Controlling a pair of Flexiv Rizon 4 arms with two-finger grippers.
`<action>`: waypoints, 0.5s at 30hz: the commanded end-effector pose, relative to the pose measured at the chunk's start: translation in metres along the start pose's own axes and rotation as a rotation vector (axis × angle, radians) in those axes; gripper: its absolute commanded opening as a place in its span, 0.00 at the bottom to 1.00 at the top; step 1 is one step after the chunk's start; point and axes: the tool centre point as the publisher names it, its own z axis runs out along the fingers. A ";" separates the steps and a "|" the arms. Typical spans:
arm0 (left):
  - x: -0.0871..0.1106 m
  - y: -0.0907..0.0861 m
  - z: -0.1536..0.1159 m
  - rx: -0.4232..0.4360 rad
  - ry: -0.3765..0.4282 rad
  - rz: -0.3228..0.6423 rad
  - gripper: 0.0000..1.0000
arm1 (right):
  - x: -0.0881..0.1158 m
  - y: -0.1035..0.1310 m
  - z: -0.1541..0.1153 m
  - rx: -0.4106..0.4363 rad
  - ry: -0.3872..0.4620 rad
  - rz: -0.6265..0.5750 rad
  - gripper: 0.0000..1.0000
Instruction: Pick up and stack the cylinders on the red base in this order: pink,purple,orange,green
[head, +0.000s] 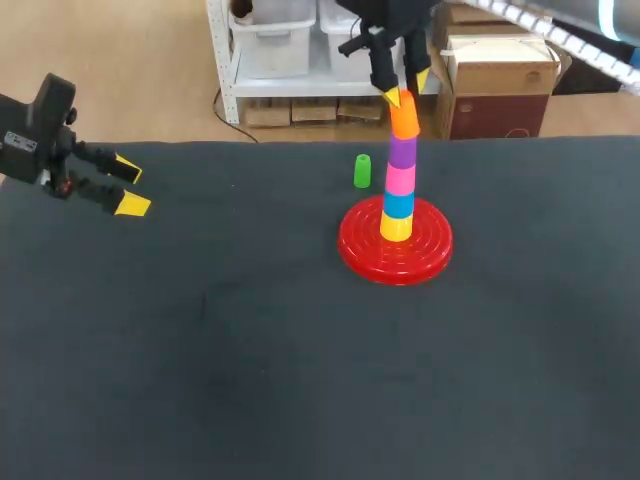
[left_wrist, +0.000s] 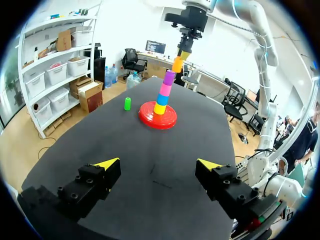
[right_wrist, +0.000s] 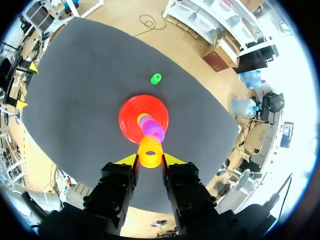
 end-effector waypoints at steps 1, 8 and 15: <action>0.001 0.000 0.000 0.000 -0.003 0.002 1.00 | 0.001 -0.001 0.009 -0.014 -0.433 0.006 0.00; 0.001 0.000 0.000 0.000 -0.003 0.002 1.00 | -0.003 -0.004 0.009 -0.017 -0.415 0.010 0.00; 0.001 0.000 0.000 0.000 -0.003 0.002 1.00 | -0.003 -0.014 0.008 -0.013 -0.386 0.020 0.00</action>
